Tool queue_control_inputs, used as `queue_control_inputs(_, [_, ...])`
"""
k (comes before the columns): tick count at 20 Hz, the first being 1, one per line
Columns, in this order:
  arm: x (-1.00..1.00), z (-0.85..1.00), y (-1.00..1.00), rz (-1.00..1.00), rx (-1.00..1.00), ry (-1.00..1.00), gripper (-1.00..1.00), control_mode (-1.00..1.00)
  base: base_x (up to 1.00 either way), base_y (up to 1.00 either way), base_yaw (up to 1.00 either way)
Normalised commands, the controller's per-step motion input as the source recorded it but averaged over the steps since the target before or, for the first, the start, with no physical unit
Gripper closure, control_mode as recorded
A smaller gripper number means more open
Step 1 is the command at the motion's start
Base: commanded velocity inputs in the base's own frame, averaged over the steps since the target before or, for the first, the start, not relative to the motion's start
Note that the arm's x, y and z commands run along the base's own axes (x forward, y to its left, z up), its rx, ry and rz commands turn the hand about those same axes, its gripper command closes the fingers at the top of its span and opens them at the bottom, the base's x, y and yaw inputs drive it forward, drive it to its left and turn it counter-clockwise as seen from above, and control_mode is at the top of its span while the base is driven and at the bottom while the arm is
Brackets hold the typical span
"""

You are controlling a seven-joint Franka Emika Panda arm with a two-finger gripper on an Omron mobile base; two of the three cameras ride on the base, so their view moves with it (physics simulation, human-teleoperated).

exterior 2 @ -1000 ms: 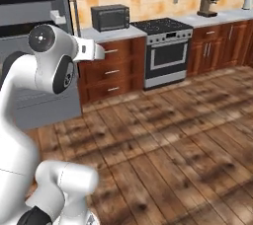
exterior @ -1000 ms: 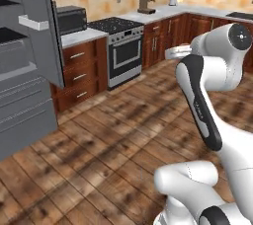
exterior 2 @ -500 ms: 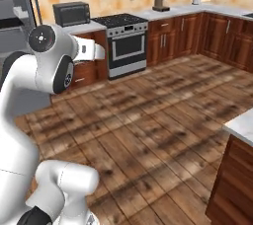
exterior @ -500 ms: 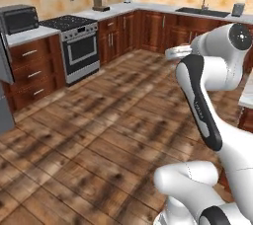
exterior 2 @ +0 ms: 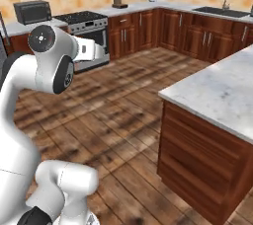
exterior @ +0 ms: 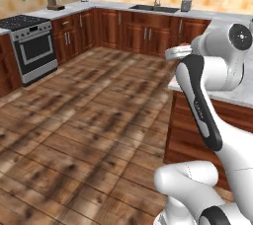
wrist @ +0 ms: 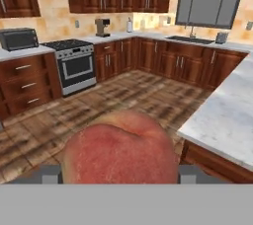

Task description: Retrieve the peach and banana from the fridge and place them into the bowl on the dining table.

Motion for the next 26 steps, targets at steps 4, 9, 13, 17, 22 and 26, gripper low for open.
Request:
queue_control_inputs(4, [0.00, 0.00, 0.00, 0.00, 0.00, 0.00, 1.00, 1.00, -0.44, -1.00, -0.30])
queue_control_inputs(9, [0.00, 0.00, 0.00, 0.00, 0.00, 0.00, 1.00, 1.00, -0.23, -1.00, -0.30])
queue_control_inputs(13, [0.00, 0.00, 0.00, 0.00, 0.00, 0.00, 1.00, 1.00, -0.21, -1.00, -0.29])
queue_control_inputs(17, [0.00, 0.00, 0.00, 0.00, 0.00, 0.00, 1.00, 1.00, -0.20, -1.00, -0.27])
queue_control_inputs(22, [0.00, 0.00, 0.00, 0.00, 0.00, 0.00, 1.00, 1.00, -0.21, -1.00, -0.24])
queue_control_inputs(26, [0.00, 0.00, 0.00, 0.00, 0.00, 0.00, 1.00, 1.00, -0.07, -1.00, -0.20])
